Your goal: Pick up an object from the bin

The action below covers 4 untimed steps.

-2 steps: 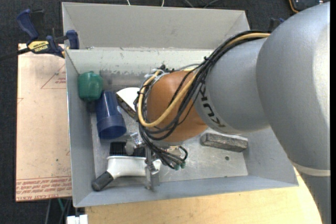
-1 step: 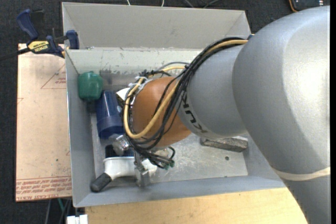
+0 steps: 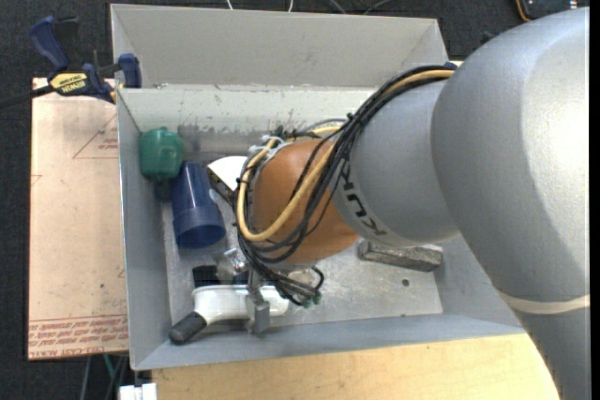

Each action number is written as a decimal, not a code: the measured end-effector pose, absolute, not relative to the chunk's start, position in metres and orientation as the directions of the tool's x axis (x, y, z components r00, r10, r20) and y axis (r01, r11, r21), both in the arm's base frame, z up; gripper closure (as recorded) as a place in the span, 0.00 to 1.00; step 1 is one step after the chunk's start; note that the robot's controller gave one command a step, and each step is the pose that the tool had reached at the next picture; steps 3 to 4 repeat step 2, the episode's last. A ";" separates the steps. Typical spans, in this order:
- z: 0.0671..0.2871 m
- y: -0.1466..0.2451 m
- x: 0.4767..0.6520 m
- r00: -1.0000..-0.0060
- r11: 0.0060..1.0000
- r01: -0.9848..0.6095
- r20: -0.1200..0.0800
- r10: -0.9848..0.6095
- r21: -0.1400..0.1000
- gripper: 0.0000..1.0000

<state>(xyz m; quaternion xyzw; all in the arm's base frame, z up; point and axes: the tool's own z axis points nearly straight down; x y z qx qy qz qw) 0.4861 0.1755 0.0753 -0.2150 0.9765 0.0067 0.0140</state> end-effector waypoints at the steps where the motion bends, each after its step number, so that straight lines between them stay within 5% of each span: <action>1: 0.075 0.175 0.486 -0.908 0.908 -0.419 -0.030 -0.419 0.007 1.00; 2: 0.112 0.175 0.484 -0.908 0.908 -0.419 -0.022 -0.419 0.007 1.00; 4: 0.112 0.175 0.484 -0.908 0.908 -0.419 -0.022 -0.419 0.007 1.00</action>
Offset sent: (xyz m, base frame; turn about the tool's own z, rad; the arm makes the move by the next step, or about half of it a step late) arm 0.0001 0.0002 0.0671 0.0007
